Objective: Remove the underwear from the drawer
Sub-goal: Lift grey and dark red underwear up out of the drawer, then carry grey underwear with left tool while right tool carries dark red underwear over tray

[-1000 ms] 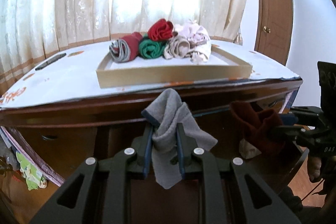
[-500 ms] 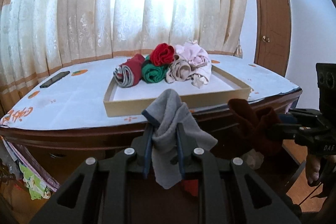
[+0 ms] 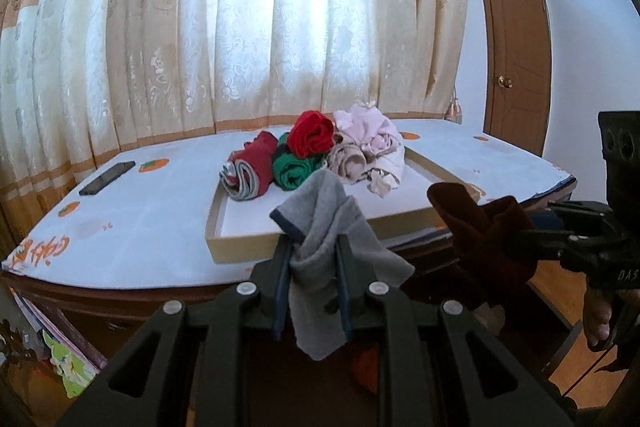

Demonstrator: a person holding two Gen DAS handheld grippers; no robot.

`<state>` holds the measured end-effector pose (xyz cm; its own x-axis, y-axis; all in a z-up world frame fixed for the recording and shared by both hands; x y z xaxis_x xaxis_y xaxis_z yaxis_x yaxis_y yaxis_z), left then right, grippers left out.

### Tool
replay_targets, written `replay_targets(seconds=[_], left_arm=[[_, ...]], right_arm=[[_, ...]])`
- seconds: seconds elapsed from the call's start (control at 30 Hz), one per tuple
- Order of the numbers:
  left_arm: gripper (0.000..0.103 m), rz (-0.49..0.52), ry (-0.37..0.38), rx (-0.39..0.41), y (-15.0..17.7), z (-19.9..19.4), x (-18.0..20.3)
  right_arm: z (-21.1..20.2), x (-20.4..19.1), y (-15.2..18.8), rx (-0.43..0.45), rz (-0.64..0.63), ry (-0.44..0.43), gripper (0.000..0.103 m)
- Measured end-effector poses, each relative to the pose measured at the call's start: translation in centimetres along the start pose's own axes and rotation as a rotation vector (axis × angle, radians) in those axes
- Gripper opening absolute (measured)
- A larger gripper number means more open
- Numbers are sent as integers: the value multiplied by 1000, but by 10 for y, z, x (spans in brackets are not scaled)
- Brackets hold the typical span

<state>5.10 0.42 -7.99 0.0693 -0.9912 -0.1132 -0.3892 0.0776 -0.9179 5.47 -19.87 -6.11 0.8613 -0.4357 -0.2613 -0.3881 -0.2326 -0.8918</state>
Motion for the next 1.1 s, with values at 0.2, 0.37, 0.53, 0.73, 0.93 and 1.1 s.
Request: replay_targets(seconds=[0.2,0.37,0.53,0.73,0.93,1.1], left_arm=[[19,3,-2,3,-13,7,-6],[19,11,-6,5,-21,13,-9],[19,24,-15,9,-32,22,-13],[19,36,-11,11,-45,32,-15],[19,33,5,-22,-60,51,-18],[19,46,4,-68,-64,69,-21]], right_arm=[[8,2,-16,7,-8,-5,30],[16,9,-29,10,4,-9,30],[23,14,-40,5,7,-2,30],[29,25,-51,15,23,9,30],[41,42,-65,19,53,29,30],[55,56,-74,6,79,38,30]])
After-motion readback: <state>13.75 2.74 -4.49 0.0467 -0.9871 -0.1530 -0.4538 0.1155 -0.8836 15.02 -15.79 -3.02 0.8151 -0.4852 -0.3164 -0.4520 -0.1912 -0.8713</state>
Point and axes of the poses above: each gripper's, at about its wrist camera, not at the fingertips, and z roughly the way its jaws point, x to its right, y to its underside, the point moved 6 cm from there along z, roughly the way its jaws point, and after that the axes turned 13 degrees about -y, right-handed, at the moved point
